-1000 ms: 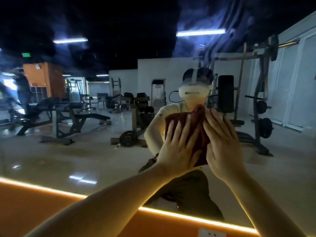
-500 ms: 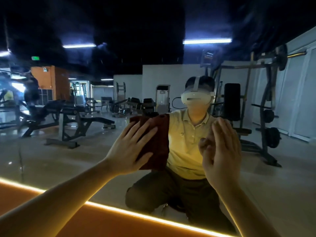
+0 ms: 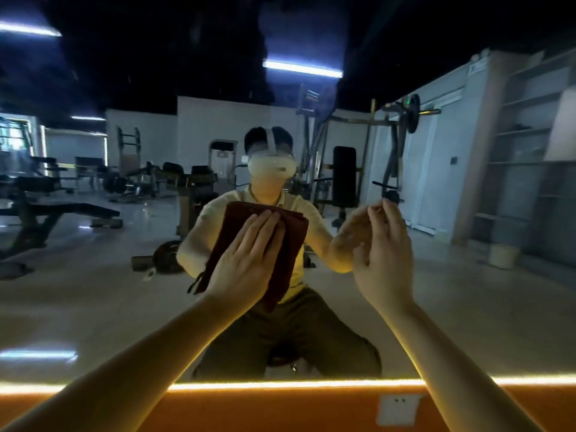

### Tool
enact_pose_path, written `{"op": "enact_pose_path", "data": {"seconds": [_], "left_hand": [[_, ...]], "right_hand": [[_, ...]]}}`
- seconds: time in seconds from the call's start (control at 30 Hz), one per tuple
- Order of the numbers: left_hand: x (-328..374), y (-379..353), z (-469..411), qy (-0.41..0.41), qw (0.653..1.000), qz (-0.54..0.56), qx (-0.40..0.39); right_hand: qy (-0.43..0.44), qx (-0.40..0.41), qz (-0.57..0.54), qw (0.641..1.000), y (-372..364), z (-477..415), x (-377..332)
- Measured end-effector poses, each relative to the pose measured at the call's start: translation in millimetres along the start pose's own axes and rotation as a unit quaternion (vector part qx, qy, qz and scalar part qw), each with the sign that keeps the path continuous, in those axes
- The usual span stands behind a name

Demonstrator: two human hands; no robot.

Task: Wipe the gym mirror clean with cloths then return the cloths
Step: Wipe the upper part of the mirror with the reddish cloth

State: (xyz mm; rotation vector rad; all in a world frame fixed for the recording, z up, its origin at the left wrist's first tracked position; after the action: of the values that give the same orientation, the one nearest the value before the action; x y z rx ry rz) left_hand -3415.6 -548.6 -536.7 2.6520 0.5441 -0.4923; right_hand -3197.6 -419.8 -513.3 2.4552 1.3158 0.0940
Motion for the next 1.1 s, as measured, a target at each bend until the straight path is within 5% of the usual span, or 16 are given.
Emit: {"op": "enact_pose_path", "data": {"seconds": [0.2, 0.53, 0.7, 0.97, 1.1], "left_hand": [[40, -37, -13, 0.040, 0.998, 0.054, -0.008], [240, -77, -141, -0.067, 0.995, 0.080, 0.003], [252, -80, -148, -0.149, 0.987, 0.039, -0.041], [99, -28, -142, 0.085, 0.996, -0.028, 0.006], [143, -16, -250, 0.227, 0.971, 0.006, 0.080]], "right_hand": [[0.024, -0.031, 0.007, 0.999, 32, 28, 53], [0.022, -0.042, 0.091, 0.995, 78, 11, 194], [0.058, -0.044, 0.088, 0.994, 84, 5, 211], [0.071, 0.078, 0.047, 0.993, 85, -83, 219], [0.138, 0.132, 0.023, 0.981, 69, -85, 241]]}}
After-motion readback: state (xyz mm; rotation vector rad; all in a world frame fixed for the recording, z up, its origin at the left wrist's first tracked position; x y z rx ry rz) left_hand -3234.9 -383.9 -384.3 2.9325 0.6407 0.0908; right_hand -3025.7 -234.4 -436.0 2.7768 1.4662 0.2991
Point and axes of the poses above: each hand's wrist, its own z-axis away from the middle knuckle, its own y-axis out of the back of the hand, x = y × z, the point moved 2 cm from there along -z, towards the middle knuckle, and after that the axes turned 2 degrees about y, right-handed, at the moved point
